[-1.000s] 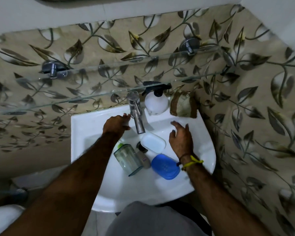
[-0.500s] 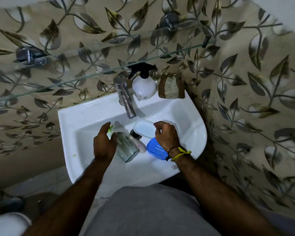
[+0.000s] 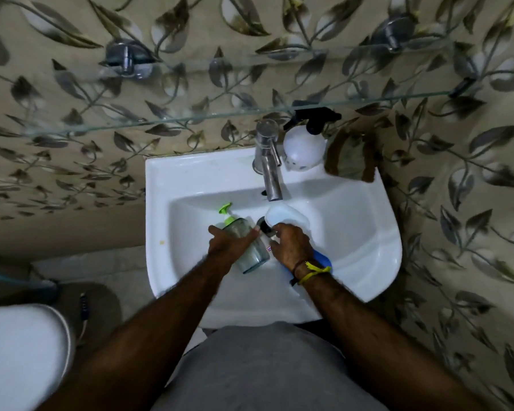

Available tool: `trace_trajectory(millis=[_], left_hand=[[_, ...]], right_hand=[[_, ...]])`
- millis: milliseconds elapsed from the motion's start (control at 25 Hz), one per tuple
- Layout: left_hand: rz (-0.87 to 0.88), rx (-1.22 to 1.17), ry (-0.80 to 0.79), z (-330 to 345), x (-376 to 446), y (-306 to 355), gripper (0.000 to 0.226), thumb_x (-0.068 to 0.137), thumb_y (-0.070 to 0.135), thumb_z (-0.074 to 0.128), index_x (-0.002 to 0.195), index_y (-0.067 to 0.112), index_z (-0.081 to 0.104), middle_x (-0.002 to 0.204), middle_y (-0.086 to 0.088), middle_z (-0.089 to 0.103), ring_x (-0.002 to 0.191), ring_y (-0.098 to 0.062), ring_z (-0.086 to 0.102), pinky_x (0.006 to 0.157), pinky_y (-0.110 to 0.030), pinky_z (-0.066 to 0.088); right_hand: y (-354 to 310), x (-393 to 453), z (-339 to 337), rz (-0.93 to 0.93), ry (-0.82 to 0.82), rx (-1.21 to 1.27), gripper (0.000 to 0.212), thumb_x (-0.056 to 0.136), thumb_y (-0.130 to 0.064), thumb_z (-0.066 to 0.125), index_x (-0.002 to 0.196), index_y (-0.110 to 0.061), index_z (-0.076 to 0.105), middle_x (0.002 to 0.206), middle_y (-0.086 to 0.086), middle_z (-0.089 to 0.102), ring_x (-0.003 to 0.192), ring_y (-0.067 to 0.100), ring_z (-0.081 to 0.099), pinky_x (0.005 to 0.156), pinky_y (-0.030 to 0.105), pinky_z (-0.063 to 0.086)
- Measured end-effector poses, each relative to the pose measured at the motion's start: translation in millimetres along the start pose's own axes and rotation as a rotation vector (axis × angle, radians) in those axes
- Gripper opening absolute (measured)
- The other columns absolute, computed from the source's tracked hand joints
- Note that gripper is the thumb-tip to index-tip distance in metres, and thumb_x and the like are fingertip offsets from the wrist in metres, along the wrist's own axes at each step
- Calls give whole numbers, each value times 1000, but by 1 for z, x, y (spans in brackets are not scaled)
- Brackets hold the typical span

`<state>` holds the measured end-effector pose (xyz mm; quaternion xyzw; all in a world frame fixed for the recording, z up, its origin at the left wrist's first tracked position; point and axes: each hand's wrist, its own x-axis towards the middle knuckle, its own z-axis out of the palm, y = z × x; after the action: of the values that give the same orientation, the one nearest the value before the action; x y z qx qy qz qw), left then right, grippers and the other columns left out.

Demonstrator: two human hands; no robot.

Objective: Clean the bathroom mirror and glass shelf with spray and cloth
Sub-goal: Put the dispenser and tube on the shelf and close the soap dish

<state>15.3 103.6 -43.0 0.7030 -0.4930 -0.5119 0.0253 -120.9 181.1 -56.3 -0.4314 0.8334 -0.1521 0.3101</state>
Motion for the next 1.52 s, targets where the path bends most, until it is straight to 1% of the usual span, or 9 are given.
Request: trace_trajectory(millis=[240,440,600,800,920,1000,1080,1280,1520], left_hand=[[-25,-140,-30,-4,9,0,86,61,45,91,111,18,26,110,-5,54,98,-23,59,81,-39,58],[-41,-158,18,-23,5,-21,81,64,39,89,115,20,29,115,-7,56,101,-27,61,79,-41,59],[-4,-171,42,-37,-3,-28,83,64,37,90,118,23,29,119,-6,56,103,-27,61,85,-46,59],[133,-84,99,-46,-20,-30,104,67,33,90,144,16,23,129,-8,56,107,-24,57,93,-35,52],[247,-11,188,-54,-38,-30,103,63,36,92,143,16,30,131,-9,59,116,-29,59,97,-37,51],[335,1,285,-61,-52,-29,93,59,39,92,134,18,41,122,-4,64,108,-26,63,88,-32,52],[422,-42,361,-70,-66,-24,86,56,43,93,126,22,47,111,4,65,99,-21,66,81,-30,53],[646,-259,382,-101,-94,-7,84,53,45,87,124,26,47,114,14,60,102,-14,63,87,-40,57],[944,-498,442,-156,-131,33,87,61,15,92,133,17,45,131,3,59,123,-18,58,104,-43,50]], right_hand=[[-3,7,12,-62,-166,-266,35,89,-19,56,121,-5,59,121,20,63,115,38,57,93,40,47],[-11,15,28,-56,-182,-379,58,88,-40,66,131,-6,47,130,16,54,121,36,53,97,43,44],[-15,18,43,-100,-109,-479,73,85,-28,69,143,-2,33,132,17,52,119,35,54,96,44,49],[-17,12,34,-125,-142,-170,81,78,-18,72,146,-1,32,135,21,43,119,40,52,99,41,45],[-16,-5,13,-178,-77,-27,65,78,-27,78,132,-5,52,125,17,47,112,37,54,94,38,46],[-21,-20,-3,-229,29,110,55,77,-28,81,123,-7,61,115,13,50,105,32,56,89,32,44],[-34,-34,-20,-300,141,230,47,75,-24,83,116,-7,66,106,9,52,98,28,58,83,25,43],[-82,-61,-62,-557,283,351,46,73,-25,79,115,-10,67,109,8,56,100,17,59,88,20,48],[-148,-74,-138,-805,438,363,50,76,-24,79,122,-9,66,111,5,55,103,8,54,91,16,44]])
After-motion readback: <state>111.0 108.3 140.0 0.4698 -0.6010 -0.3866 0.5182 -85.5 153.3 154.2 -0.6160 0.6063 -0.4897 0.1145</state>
